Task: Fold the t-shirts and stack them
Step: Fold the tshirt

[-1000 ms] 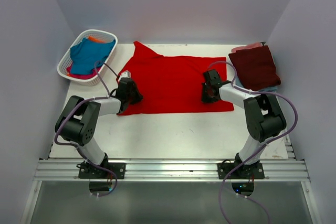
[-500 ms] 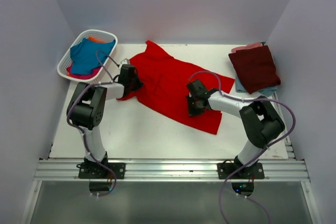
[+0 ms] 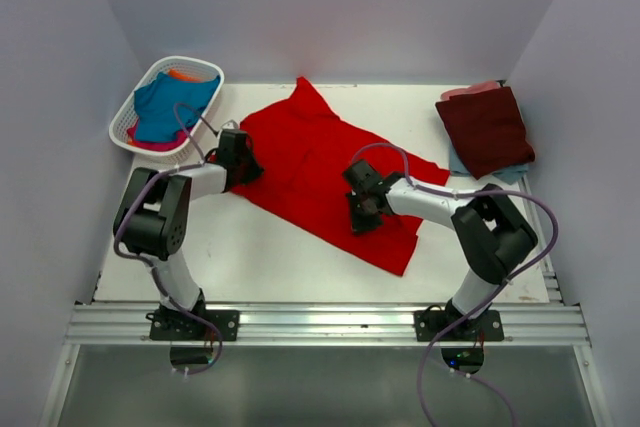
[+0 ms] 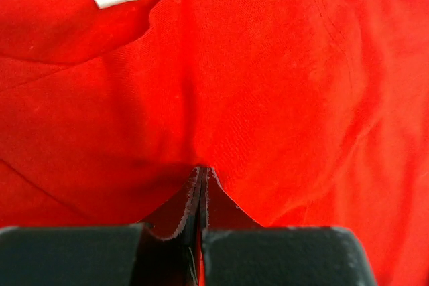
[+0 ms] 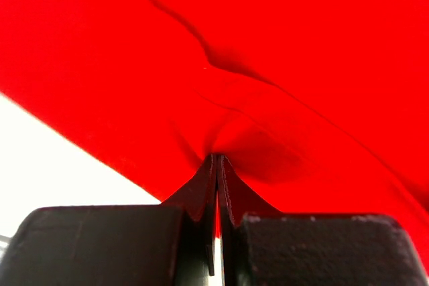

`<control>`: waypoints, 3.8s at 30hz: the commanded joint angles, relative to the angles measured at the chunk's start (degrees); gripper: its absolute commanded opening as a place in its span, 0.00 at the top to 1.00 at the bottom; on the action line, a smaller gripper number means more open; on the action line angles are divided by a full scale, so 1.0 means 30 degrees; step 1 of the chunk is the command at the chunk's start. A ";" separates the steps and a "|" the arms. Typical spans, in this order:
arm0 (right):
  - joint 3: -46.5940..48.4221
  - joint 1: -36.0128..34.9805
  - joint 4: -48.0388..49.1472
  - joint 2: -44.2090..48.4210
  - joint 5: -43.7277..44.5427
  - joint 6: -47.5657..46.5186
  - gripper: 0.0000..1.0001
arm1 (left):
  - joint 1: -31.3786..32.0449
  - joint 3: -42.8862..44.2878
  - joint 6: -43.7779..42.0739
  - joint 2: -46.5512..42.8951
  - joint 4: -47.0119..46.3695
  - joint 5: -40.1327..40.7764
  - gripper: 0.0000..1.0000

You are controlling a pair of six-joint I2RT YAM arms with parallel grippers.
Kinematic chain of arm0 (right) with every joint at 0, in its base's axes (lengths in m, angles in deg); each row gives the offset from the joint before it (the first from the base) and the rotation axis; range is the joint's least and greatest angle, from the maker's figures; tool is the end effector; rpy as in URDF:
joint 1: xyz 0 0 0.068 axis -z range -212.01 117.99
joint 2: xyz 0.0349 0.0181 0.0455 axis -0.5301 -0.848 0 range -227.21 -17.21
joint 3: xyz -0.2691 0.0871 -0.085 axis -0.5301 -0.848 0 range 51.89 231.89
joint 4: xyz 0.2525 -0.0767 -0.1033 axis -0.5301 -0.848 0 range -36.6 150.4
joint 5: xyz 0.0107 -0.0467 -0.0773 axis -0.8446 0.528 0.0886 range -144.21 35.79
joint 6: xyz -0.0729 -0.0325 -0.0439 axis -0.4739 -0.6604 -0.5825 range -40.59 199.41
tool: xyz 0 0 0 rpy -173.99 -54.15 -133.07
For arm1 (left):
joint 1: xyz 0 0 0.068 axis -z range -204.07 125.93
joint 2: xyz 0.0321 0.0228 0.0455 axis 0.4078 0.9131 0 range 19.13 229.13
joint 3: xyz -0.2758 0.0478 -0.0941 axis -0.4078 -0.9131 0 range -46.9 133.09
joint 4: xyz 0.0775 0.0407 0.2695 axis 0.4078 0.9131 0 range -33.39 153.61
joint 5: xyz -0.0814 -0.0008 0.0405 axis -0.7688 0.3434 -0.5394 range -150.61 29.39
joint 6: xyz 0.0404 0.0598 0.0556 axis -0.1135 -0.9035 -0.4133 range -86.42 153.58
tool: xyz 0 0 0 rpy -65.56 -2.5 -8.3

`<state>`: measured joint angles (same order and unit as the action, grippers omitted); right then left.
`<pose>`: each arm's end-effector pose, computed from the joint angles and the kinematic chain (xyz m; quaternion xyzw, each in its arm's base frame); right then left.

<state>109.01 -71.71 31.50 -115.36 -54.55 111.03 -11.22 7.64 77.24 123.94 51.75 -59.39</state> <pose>0.2736 0.2276 0.1208 -0.0699 0.9822 0.1040 0.1398 0.4101 -0.0918 0.1123 -0.2497 0.8909 -0.1710 0.3388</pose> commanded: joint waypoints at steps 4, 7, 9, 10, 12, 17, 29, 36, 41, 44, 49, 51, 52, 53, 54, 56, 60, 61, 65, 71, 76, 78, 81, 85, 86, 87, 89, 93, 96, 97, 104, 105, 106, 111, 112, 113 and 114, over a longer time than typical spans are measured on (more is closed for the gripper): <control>0.0090 0.0342 -0.4749 -0.0565 0.3774 0.0916 1.00 | -0.0237 -0.3791 -0.0608 -0.5046 0.4659 0.1263 1.00; -0.0173 0.0926 -0.4750 -0.0565 0.3804 0.0946 1.00 | -0.0237 -0.4410 -0.0491 -0.6428 0.6272 0.1617 1.00; -0.0494 0.1279 -0.4604 -0.0565 0.3659 0.0888 1.00 | -0.0237 -0.4997 -0.0345 -0.7684 0.6920 0.1704 1.00; -0.0612 0.1571 -0.4574 -0.0478 0.3600 0.0858 1.00 | -0.0237 -0.5114 -0.0286 -0.8069 0.7649 0.1763 1.00; -0.1050 0.1807 -0.4341 -0.0361 0.3307 0.0770 1.00 | -0.0208 -0.5495 -0.0227 -0.9005 0.8239 0.1676 1.00; -0.1843 0.2395 -0.4017 0.0224 0.2838 0.0565 1.00 | -0.0179 -0.6927 -0.0168 -1.0939 0.9939 0.1732 1.00; -0.2576 0.2512 -0.3724 0.0753 0.2544 0.0536 1.00 | 0.0578 -0.8693 0.0212 -1.4713 1.0966 0.0912 1.00; -0.2313 0.2483 -0.3081 -0.0008 0.2018 0.0272 1.00 | 0.2458 -0.5380 -0.1482 -1.4847 0.8483 0.3490 1.00; -0.1962 0.2511 -0.2991 0.0021 0.2134 0.0126 1.00 | 0.2254 -0.4852 -0.3037 -0.9757 0.4030 0.2823 1.00; -0.1844 0.2512 -0.2992 0.0196 0.2105 0.0154 1.00 | 0.2050 -0.4354 -0.3215 -0.7643 0.2591 0.2703 1.00; -0.2107 0.2511 -0.2787 0.0753 0.1871 0.0330 1.00 | 0.1901 -0.4324 -0.3390 -0.6492 0.1270 0.2965 1.00; -0.2253 0.2482 -0.2815 0.0928 0.1900 0.0301 1.00 | 0.1901 -0.4324 -0.3362 -0.6549 0.1561 0.3081 1.00; -0.2312 0.2511 -0.2845 0.0987 0.1987 0.0243 1.00 | 0.1930 -0.4411 -0.3304 -0.6695 0.2259 0.3372 1.00; -0.2313 0.2512 -0.2874 0.1046 0.2075 0.0214 1.00 | 0.1960 -0.4412 -0.3158 -0.6754 0.2672 0.3375 1.00; -0.2313 0.2512 -0.2991 0.1104 0.2163 0.0213 1.00 | 0.1960 -0.4383 -0.3012 -0.6755 0.3198 0.3607 1.00; -0.2313 0.2512 -0.3108 0.1192 0.2251 0.0155 1.00 | 0.1989 -0.4528 -0.2543 -0.6580 0.4838 0.3726 1.00; -0.2283 0.2483 -0.3284 0.1456 0.2252 0.0126 1.00 | 0.1989 -0.5464 -0.1723 -0.6198 0.7357 0.3405 1.00; -0.2312 0.2511 -0.3256 0.1601 0.2252 0.0125 1.00 | 0.1989 -0.6047 -0.1228 -0.6256 0.7479 0.3259 1.00; -0.2342 0.2541 -0.3343 0.1778 0.2222 0.0067 1.00 | 0.2164 -0.6988 -0.0171 -0.6141 0.8036 0.1621 1.00; -0.2400 0.2628 -0.3285 0.1749 0.2339 -0.0080 1.00 | 0.3509 -0.7957 0.1324 -0.6605 0.8796 0.1374 1.00; -0.2459 0.2892 -0.3226 0.2012 0.2193 -0.0255 1.00 | 0.4039 -0.7489 0.2029 -0.8218 1.1285 0.1061 1.00; -0.2459 0.3067 -0.3255 0.2100 0.2193 -0.0402 1.00 | 0.4128 -0.7633 0.2029 -0.8569 1.2338 0.1060 1.00; -0.2371 0.3244 -0.3314 0.2218 0.2135 -0.0577 1.00 | 0.4186 -0.8423 0.2233 -0.9623 1.3338 0.0682 1.00; -0.2283 0.3332 -0.3226 0.2335 0.1901 -0.0724 1.00 | 0.4681 -0.8924 0.2673 -1.0446 1.3632 -0.1194 1.00; -0.2254 0.3390 -0.3226 0.2364 0.1842 -0.0724 1.00 | 0.4917 -0.8895 0.2673 -1.0417 1.3691 -0.1282 1.00; -0.2254 0.3391 -0.3197 0.2394 0.1783 -0.0753 1.00 | 0.5180 -0.8836 0.2673 -1.0330 1.3807 -0.1312 1.00; -0.2341 0.3420 -0.3197 0.2569 0.1783 -0.0841 1.00 | 0.5766 -0.8894 0.3170 -1.0037 1.4013 -0.1634 1.00; -0.2576 0.3682 -0.3197 0.2862 0.1754 -0.0929 1.00 | 0.6851 -0.9245 0.3932 -1.0006 1.4101 -0.2161 1.00; -0.2752 0.3800 -0.3225 0.3126 0.1637 -0.0929 1.00 | 0.7698 -0.9275 0.4751 -1.0589 1.4481 -0.2221 1.00; -0.2810 0.3801 -0.3255 0.3213 0.1636 -0.0929 1.00 | 0.7847 -0.9246 0.4870 -1.0767 1.4656 -0.2163 1.00; -0.2693 0.3889 -0.4921 0.4004 0.2747 -0.0345 1.00 | 0.8258 -0.7987 0.5310 -1.1970 1.6354 -0.0934 1.00; -0.2722 0.3889 -0.5128 0.4266 0.3011 -0.0198 1.00 | 0.8230 -0.7493 0.5223 -1.1941 1.6531 -0.0671 1.00; -0.2752 0.3889 -0.5304 0.4385 0.3738 0.0122 1.00 | 0.8258 -0.7140 0.5135 -1.1853 1.6765 0.0144 1.00; -0.2898 0.4006 -0.5804 0.4445 0.4713 0.0740 1.00 | 0.7208 -0.5643 0.3380 -1.0626 1.7560 0.2203 1.00; -0.2898 0.4006 -0.5833 0.4387 0.4713 0.0770 1.00 | 0.6827 -0.5613 0.3116 -1.0448 1.7356 0.2203 1.00; -0.2898 0.4006 -0.5833 0.4386 0.4626 0.0770 1.00 | 0.6127 -0.5613 0.2591 -1.0330 1.7150 0.2058 1.00; -0.2898 0.3977 -0.5833 0.4415 0.4567 0.0828 1.00 | 0.5772 -0.5555 0.2412 -1.0097 1.7003 0.1941 1.00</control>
<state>100.86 -59.95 15.94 -103.23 -43.01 111.86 9.34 -10.90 88.87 92.32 101.08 -56.49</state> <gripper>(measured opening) 0.007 0.004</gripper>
